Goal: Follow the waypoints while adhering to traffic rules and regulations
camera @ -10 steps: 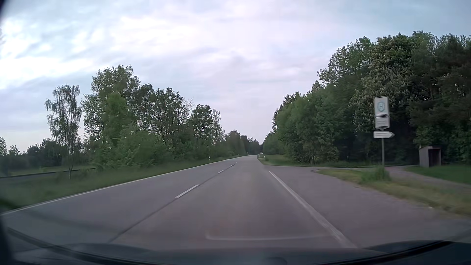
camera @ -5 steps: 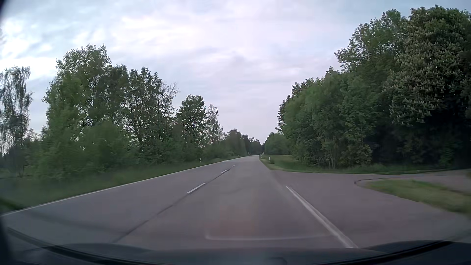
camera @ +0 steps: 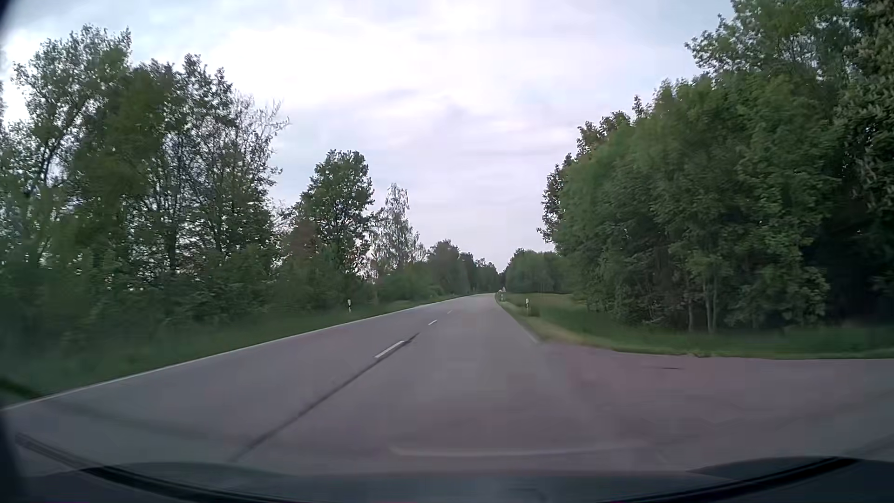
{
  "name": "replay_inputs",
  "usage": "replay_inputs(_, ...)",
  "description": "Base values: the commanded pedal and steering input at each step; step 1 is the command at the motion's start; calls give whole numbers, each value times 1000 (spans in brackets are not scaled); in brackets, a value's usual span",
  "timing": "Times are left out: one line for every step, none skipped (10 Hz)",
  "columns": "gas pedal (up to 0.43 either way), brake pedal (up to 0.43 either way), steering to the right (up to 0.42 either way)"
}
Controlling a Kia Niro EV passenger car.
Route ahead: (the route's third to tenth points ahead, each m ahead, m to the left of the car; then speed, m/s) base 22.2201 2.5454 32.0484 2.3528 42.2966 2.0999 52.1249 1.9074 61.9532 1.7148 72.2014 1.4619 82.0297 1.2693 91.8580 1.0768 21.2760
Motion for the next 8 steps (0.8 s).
replay_inputs(220, 0, -1)
replay_inputs(220, 0, 0)
replay_inputs(220, 0, -1)
replay_inputs(220, 0, 0)
replay_inputs(220, 0, 0)
replay_inputs(197, 0, -1)
replay_inputs(177, 0, 0)
replay_inputs(177, 0, 0)
